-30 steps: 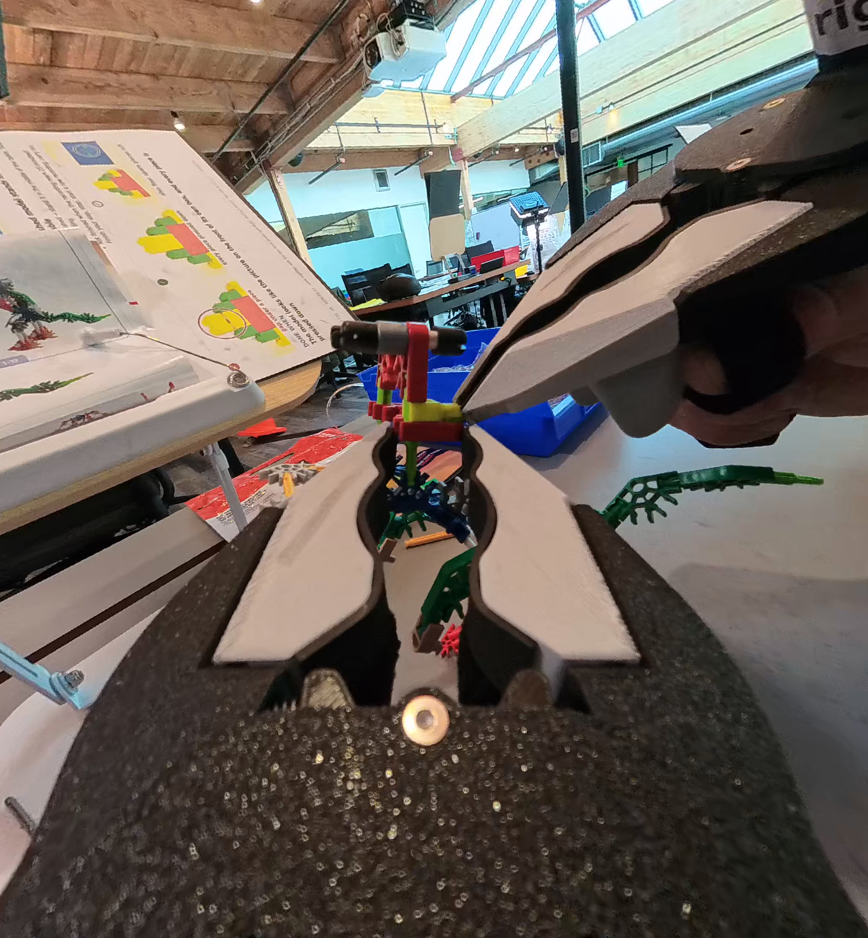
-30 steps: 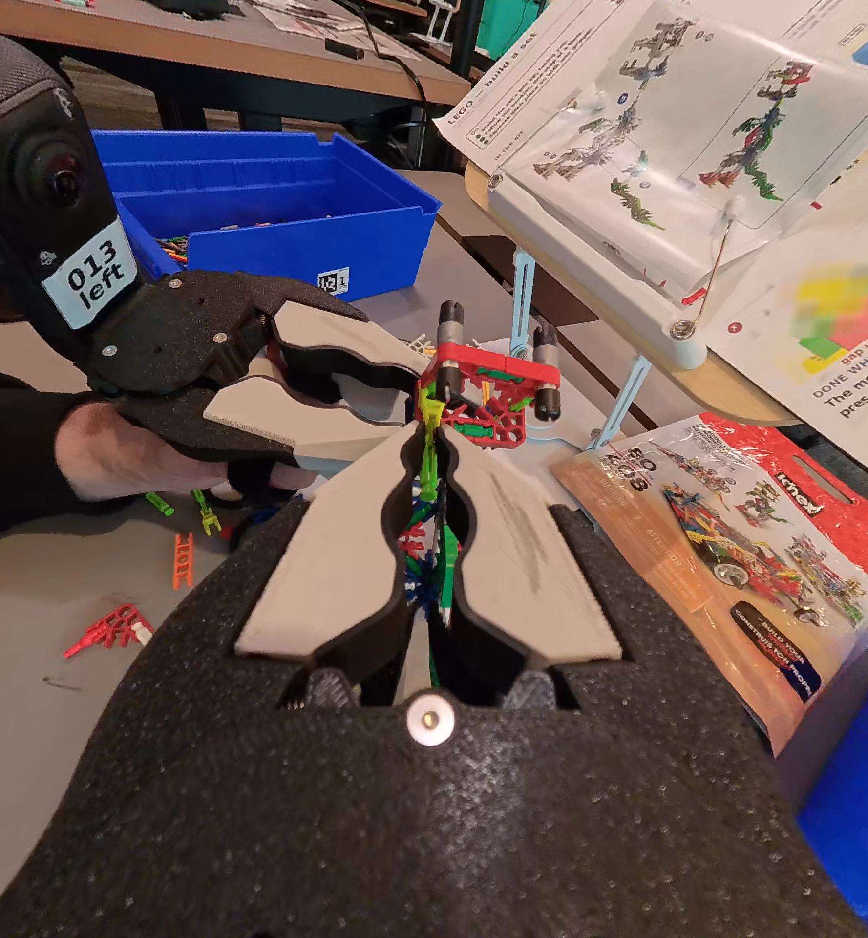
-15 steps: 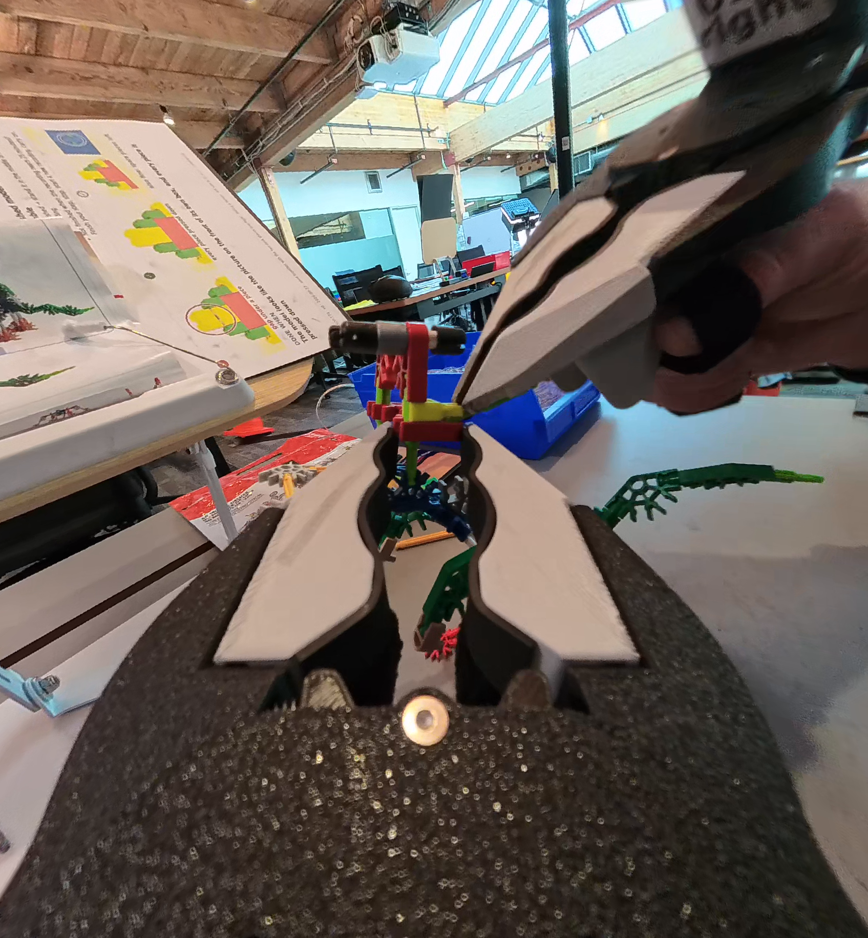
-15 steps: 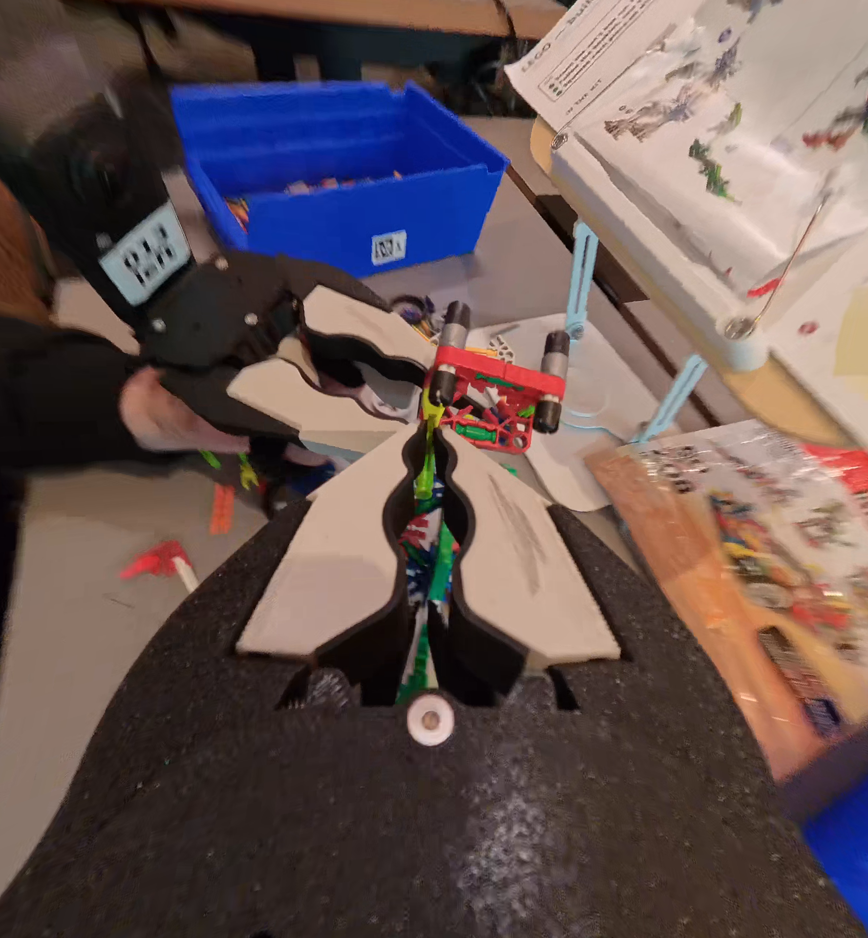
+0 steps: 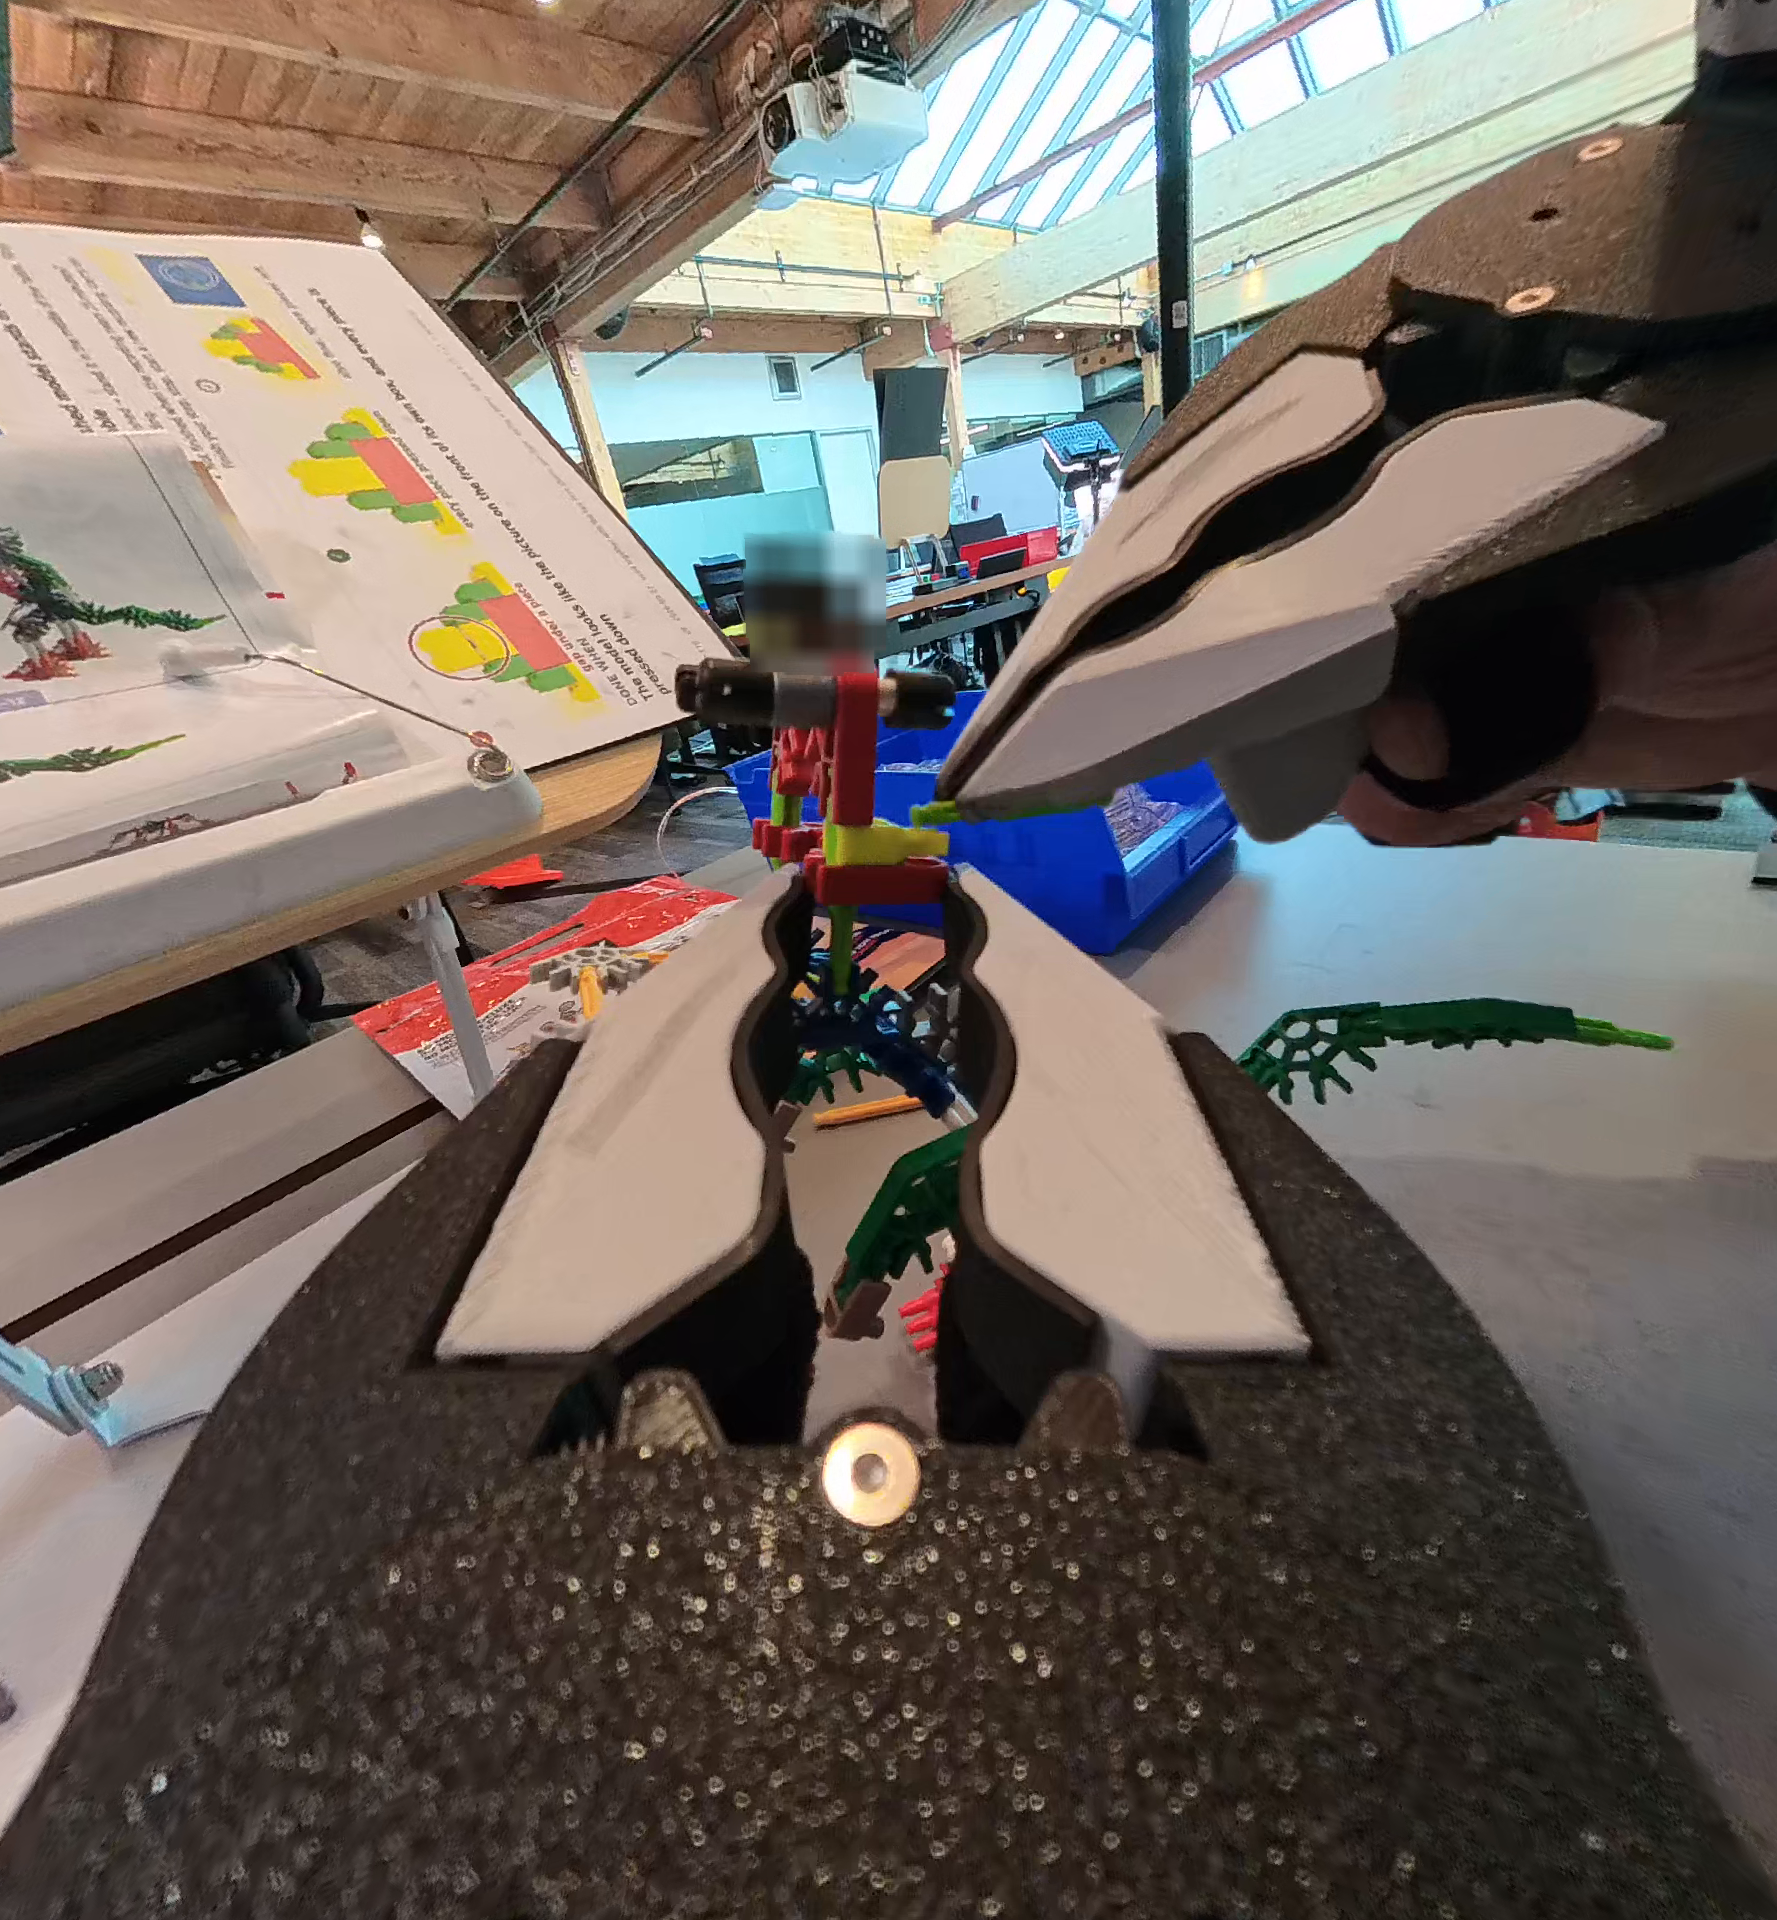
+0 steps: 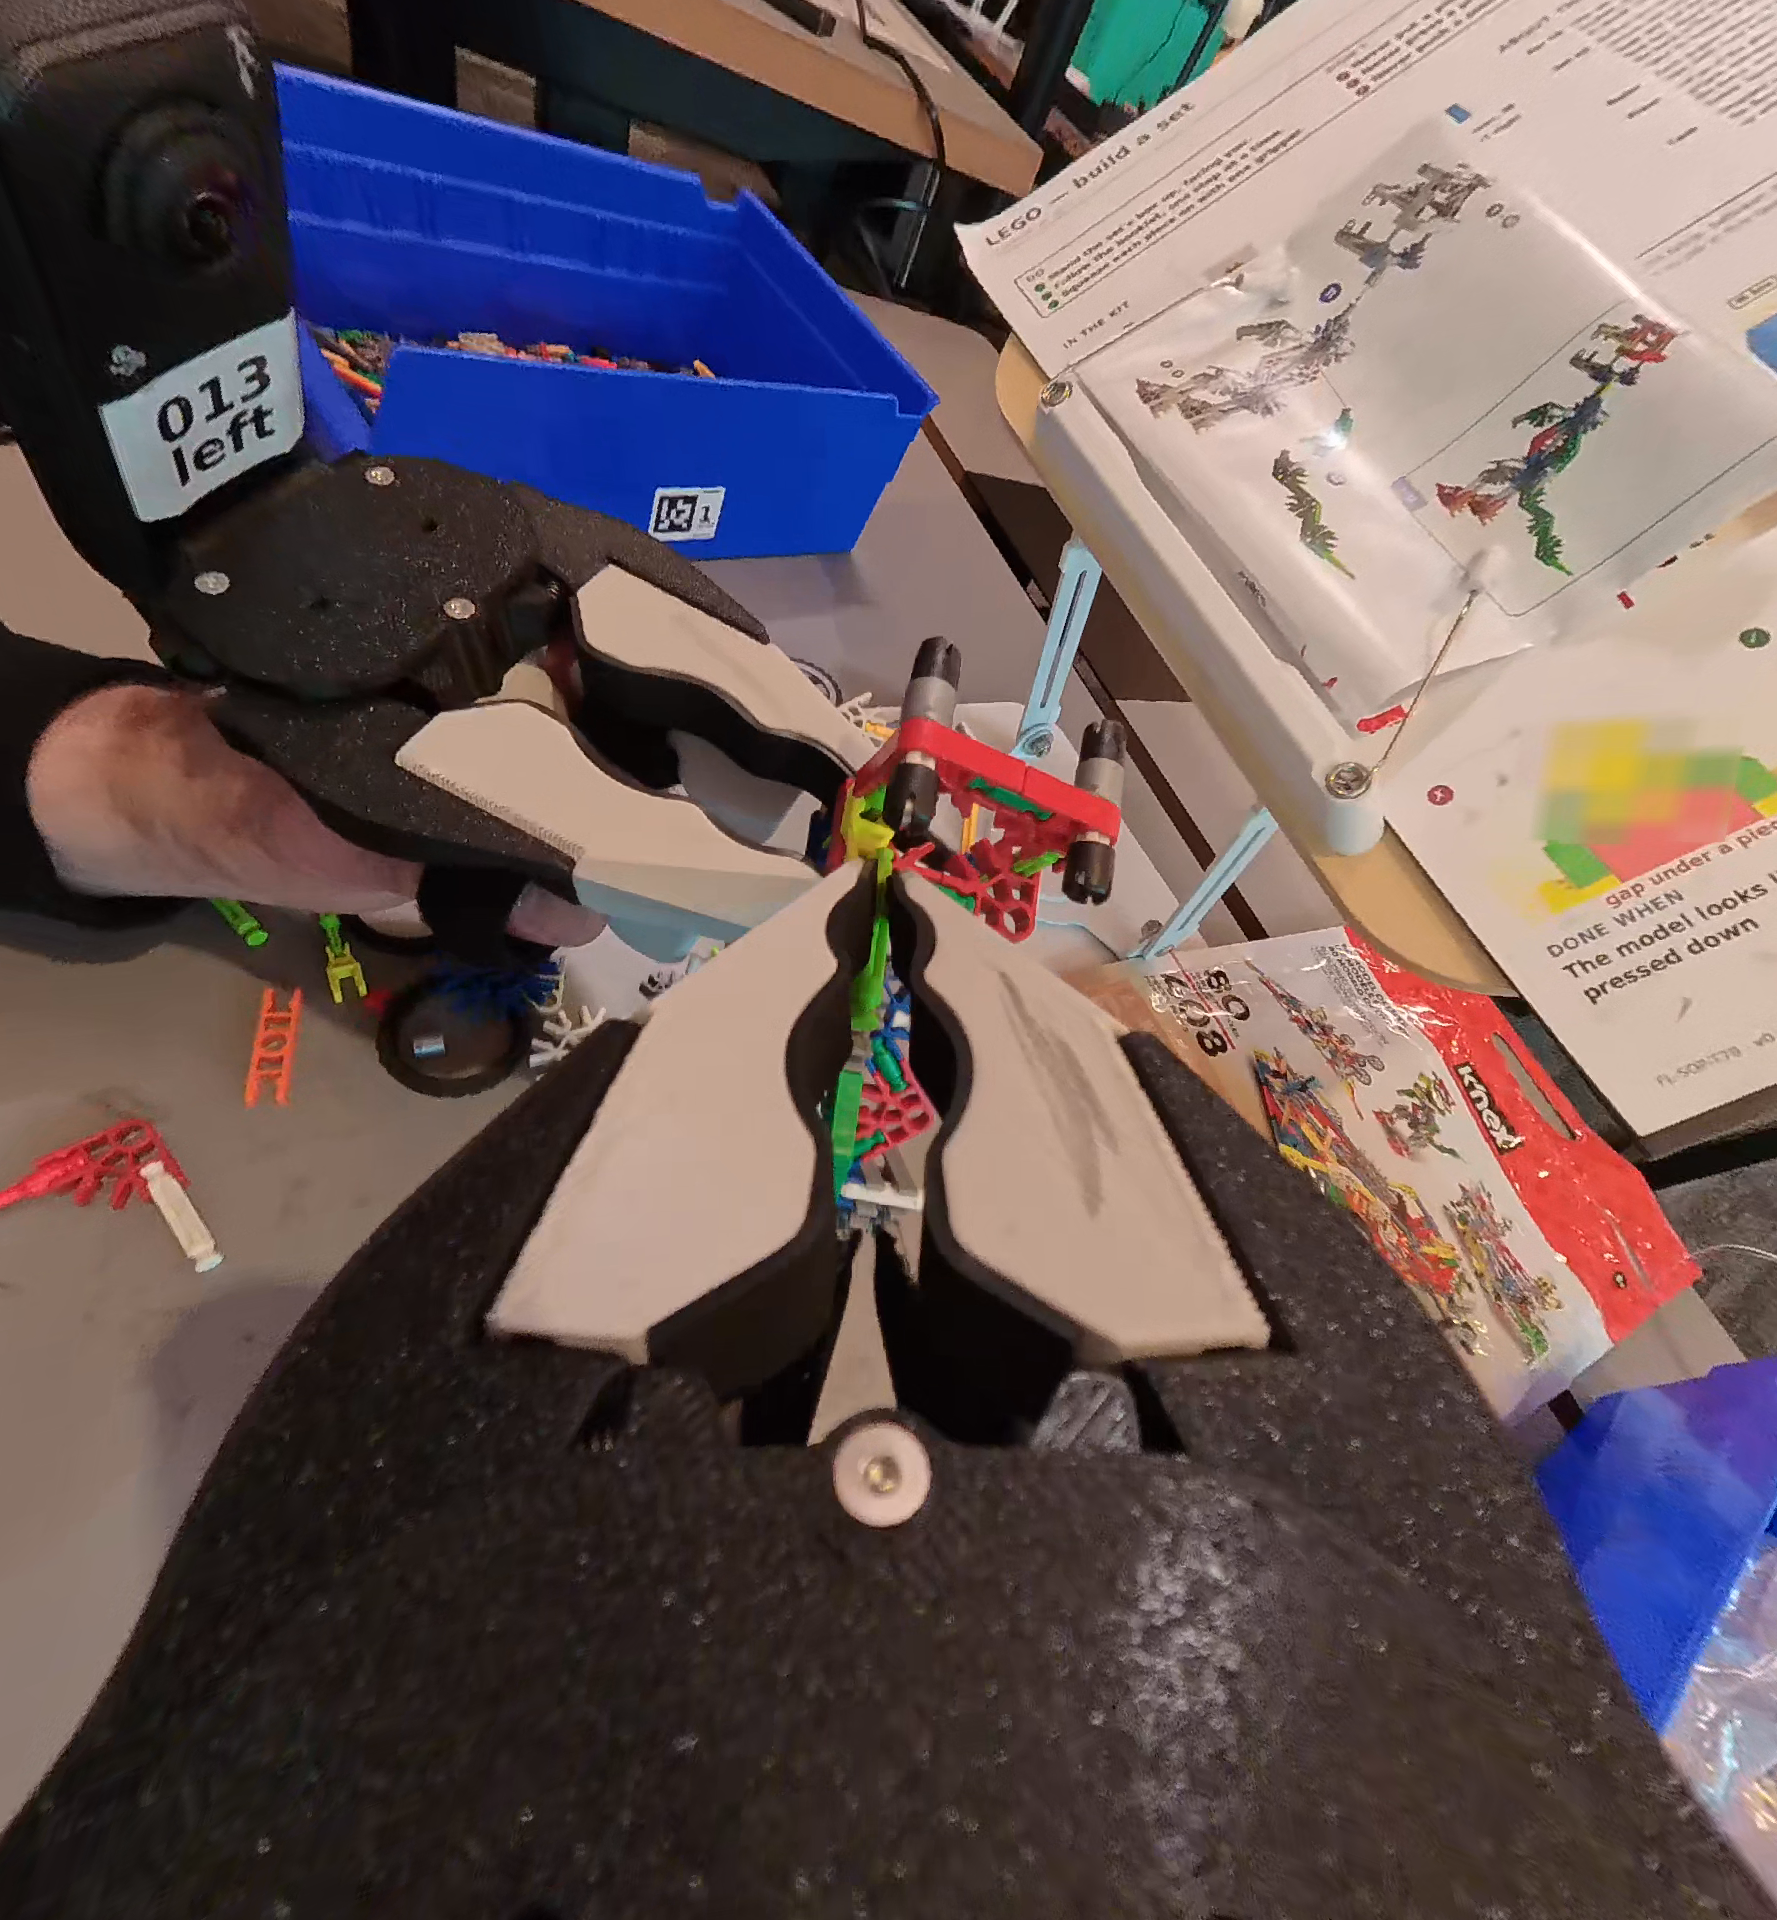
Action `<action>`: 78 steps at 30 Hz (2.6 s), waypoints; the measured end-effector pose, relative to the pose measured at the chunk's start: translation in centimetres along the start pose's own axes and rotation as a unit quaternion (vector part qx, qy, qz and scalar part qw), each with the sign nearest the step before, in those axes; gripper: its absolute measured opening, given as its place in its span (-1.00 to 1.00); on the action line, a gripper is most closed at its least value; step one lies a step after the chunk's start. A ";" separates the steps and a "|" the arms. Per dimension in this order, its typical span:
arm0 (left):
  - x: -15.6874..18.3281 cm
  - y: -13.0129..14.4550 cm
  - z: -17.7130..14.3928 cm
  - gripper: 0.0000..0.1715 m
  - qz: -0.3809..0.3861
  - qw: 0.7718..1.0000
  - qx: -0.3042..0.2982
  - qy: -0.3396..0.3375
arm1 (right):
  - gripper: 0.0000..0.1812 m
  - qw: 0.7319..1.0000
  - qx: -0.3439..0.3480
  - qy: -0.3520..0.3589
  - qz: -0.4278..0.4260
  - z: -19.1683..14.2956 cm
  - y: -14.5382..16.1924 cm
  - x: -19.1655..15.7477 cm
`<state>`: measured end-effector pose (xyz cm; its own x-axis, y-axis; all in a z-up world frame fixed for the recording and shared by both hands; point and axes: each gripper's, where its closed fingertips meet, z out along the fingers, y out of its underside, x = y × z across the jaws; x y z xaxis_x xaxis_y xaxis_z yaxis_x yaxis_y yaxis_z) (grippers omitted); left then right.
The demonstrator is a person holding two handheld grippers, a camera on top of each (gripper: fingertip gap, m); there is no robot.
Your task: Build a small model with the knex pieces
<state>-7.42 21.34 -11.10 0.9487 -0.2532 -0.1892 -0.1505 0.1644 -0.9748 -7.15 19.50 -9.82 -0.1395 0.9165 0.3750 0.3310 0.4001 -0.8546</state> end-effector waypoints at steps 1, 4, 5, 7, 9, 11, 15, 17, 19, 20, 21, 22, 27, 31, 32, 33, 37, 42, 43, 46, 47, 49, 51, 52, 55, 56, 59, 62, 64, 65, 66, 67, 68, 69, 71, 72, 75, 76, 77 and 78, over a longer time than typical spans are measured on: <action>0.1 0.0 0.0 -0.75 0.000 1.000 0.001 0.002 | -1.00 1.000 0.005 -0.003 0.003 0.0 -0.1 -0.1; -0.1 0.0 0.0 -0.75 -0.004 1.000 -0.001 0.000 | -1.00 1.000 -0.005 -0.004 -0.002 0.2 0.2 -0.3; -0.1 0.0 0.0 -0.75 -0.004 1.000 -0.001 0.000 | -1.00 1.000 -0.007 -0.004 -0.004 0.2 0.3 -0.3; -0.1 0.0 0.1 -0.75 -0.005 1.000 0.000 0.001 | -1.00 1.000 -0.012 -0.002 -0.009 0.3 0.4 -0.3; 0.0 -0.1 0.0 -0.76 0.000 1.000 0.002 0.001 | -1.00 1.000 -0.015 0.001 -0.016 0.2 0.2 -0.3; 0.1 -0.2 0.1 -0.76 0.003 1.000 0.001 0.002 | -1.00 0.999 -0.027 0.005 -0.027 0.1 0.2 -0.3; 0.0 -0.1 0.0 -0.76 0.007 1.000 0.000 0.002 | -1.00 0.998 -0.050 -0.001 -0.024 -0.7 0.5 -0.7; 0.0 -0.1 0.0 -0.75 0.004 1.000 0.000 0.006 | -1.00 0.997 -0.071 -0.030 -0.012 -1.5 1.2 -2.2; -0.2 -0.1 0.0 -0.75 -0.001 1.000 0.000 0.005 | -1.00 0.994 -0.096 -0.047 -0.012 -2.0 2.5 -4.0; -0.2 -0.1 -0.1 -0.75 -0.003 1.000 0.000 0.004 | -1.00 0.992 -0.115 -0.051 -0.020 -2.2 3.3 -5.1; -0.3 -0.1 0.0 -0.74 -0.007 1.000 0.000 0.004 | -1.00 0.988 -0.138 -0.054 -0.032 -2.2 4.2 -6.1; -0.4 -0.1 -0.1 -0.74 -0.012 1.000 0.000 0.004 | -1.00 0.984 -0.167 -0.047 -0.047 -2.2 5.2 -6.9; -1.0 -0.3 -0.4 -0.72 -0.022 1.000 0.002 -0.007 | -0.99 0.952 -0.280 -0.022 -0.124 -1.3 9.6 -11.1; -1.2 -0.3 -0.5 -0.74 -0.016 1.000 -0.001 -0.015 | -0.99 0.941 -0.314 0.006 -0.126 -0.3 11.7 -12.1; -1.3 -0.2 -0.5 -0.73 -0.012 1.000 -0.003 -0.021 | -0.99 0.940 -0.317 0.011 -0.122 -0.1 12.2 -12.3; -1.4 -0.1 -0.5 -0.73 -0.009 1.000 -0.006 -0.024 | -0.99 0.941 -0.317 0.020 -0.115 0.2 12.5 -12.3; -1.6 -0.1 -0.6 -0.73 -0.004 0.999 -0.010 -0.038 | -0.78 0.939 -0.325 0.032 -0.111 0.7 12.9 -12.7; -1.7 0.0 -0.6 -0.73 -0.001 0.999 -0.014 -0.045 | -0.81 0.959 -0.269 0.046 -0.082 -0.6 8.6 -11.1; -1.7 0.0 -0.6 -0.74 0.000 0.999 -0.013 -0.044 | -0.85 0.965 -0.247 0.054 -0.072 -1.0 7.1 -10.1; -1.7 0.0 -0.6 -0.74 0.002 0.999 -0.010 -0.044 | -0.98 0.983 -0.161 0.083 -0.031 -2.0 2.2 -6.3; -1.6 -0.1 -0.6 -0.74 0.006 0.999 -0.010 -0.044 | -1.00 0.988 -0.130 0.083 -0.005 -2.0 1.0 -5.2; -1.6 0.0 -0.5 -0.74 0.012 0.999 -0.012 -0.046 | -1.00 0.992 -0.075 0.086 0.051 -1.7 -0.5 -2.7; -1.5 -0.1 -0.5 -0.74 0.015 0.999 -0.010 -0.041 | -1.00 0.992 -0.044 0.074 0.095 -1.0 -0.9 -1.3; -1.4 -0.1 -0.5 -0.74 0.017 0.999 -0.010 -0.040 | -1.00 0.992 -0.031 0.068 0.105 -0.8 -1.1 -0.8; -1.4 -0.2 -0.5 -0.74 0.014 0.999 -0.008 -0.036 | -1.00 0.992 -0.039 0.046 0.108 0.3 -0.3 -0.3; -1.4 -0.2 -0.5 -0.74 0.013 0.999 -0.008 -0.036 | -1.00 0.992 -0.048 0.029 0.115 0.8 0.1 -0.6; -1.6 -0.1 -0.5 -0.74 0.013 0.999 -0.012 -0.037 | -1.00 0.993 -0.038 0.016 0.115 1.3 0.1 -0.4; -1.8 -0.2 -0.6 -0.74 0.010 0.999 -0.010 -0.035 | -0.94 0.992 -0.027 -0.004 0.122 1.4 -0.2 -0.6; -1.7 -0.4 -0.7 -0.73 0.007 0.999 -0.007 -0.031 | -0.95 0.992 -0.013 0.001 0.122 1.2 -0.6 -0.2; -1.7 -0.5 -0.7 -0.73 0.009 1.000 -0.005 -0.030 | -0.93 0.992 -0.009 -0.003 0.127 1.2 -0.8 -0.1; -1.6 -0.5 -0.7 -0.73 0.011 1.000 -0.006 -0.026 | -0.93 0.991 -0.004 -0.009 0.131 1.2 -0.9 -0.1; -1.7 -0.4 -0.7 -0.73 0.012 1.000 -0.010 -0.026 | -0.93 0.991 -0.009 -0.013 0.130 1.3 -0.7 -0.2; -1.7 -0.3 -0.6 -0.73 0.010 1.000 -0.010 -0.024 | -0.94 0.992 -0.017 -0.012 0.122 1.6 -0.3 -0.2; -1.8 -0.1 -0.6 -0.73 0.010 0.999 -0.016 -0.026 | -0.94 0.993 -0.019 -0.011 0.116 1.7 -0.2 -0.2; -1.9 0.0 -0.6 -0.74 0.012 0.999 -0.020 -0.026 | -0.95 0.994 -0.019 -0.017 0.109 1.8 -0.2 -0.2; -1.8 0.0 -0.7 -0.73 0.010 1.000 -0.019 -0.023 | -0.95 0.994 -0.017 -0.011 0.104 1.8 -0.3 0.1; -1.2 -0.1 -0.7 -0.68 0.011 1.000 -0.021 -0.009 | -0.95 0.995 -0.027 -0.020 0.094 1.9 -0.1 -0.1; -1.2 0.0 -0.6 -0.65 0.010 1.000 -0.024 -0.006 | -0.95 0.995 -0.032 -0.024 0.089 2.1 0.0 -0.2; -1.2 0.2 -0.7 -0.62 0.007 1.000 -0.030 -0.003 | -0.95 0.995 -0.033 -0.028 0.086 2.2 0.1 -0.3; -1.3 0.4 -0.7 -0.62 0.006 0.999 -0.033 -0.003 | -0.95 0.995 -0.036 -0.033 0.084 2.3 0.2 -0.5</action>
<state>-8.88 21.02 -11.34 0.9485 -0.2455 -0.2004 -0.1799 0.1035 -0.9782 -9.17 19.14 -11.00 -0.1370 0.9698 0.2017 0.4215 0.2414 -0.8741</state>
